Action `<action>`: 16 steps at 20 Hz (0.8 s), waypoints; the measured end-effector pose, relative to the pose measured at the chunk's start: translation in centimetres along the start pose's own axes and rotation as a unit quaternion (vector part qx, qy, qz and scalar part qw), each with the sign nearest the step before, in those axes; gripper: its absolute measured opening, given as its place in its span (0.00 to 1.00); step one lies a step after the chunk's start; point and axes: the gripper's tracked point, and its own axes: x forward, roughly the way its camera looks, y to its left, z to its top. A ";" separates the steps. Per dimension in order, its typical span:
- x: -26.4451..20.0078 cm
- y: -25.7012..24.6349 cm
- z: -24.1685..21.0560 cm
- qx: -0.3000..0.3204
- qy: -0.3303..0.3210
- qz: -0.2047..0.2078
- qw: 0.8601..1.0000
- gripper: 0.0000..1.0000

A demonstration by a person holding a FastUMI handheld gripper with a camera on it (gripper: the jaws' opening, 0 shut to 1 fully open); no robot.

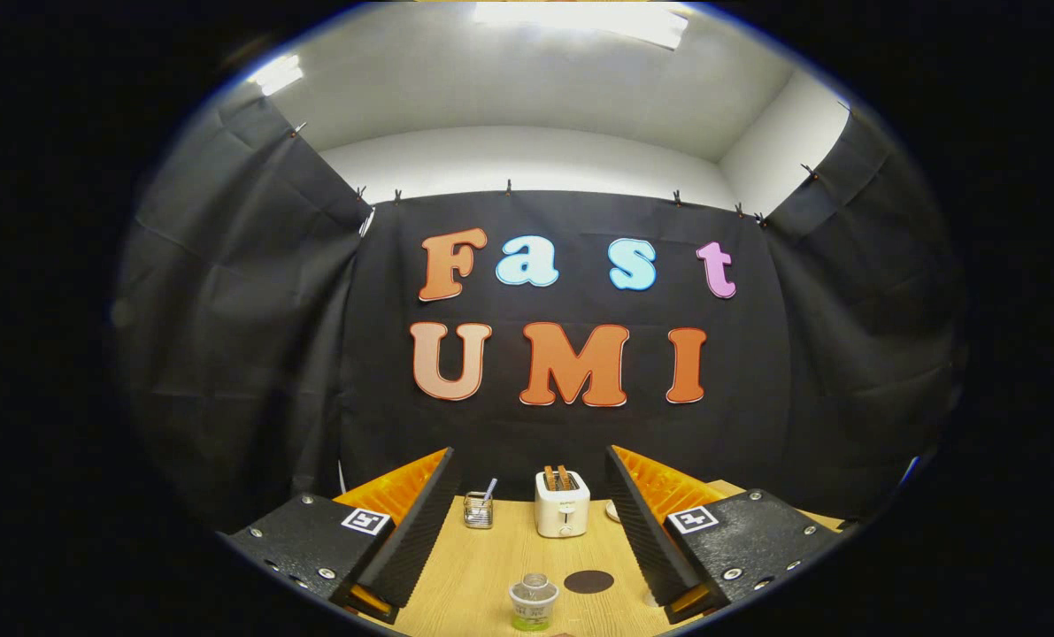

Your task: Take the bottle from table, then pour the juice into the cup, finally place the bottle on the coaster

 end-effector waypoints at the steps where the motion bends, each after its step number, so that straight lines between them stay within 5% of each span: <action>1: 0.1 -0.2 -0.2 -0.002 -0.001 -0.002 1.000 0.98; 16: 0.4 -0.5 -14.5 0.001 0.043 -0.012 0.999 0.98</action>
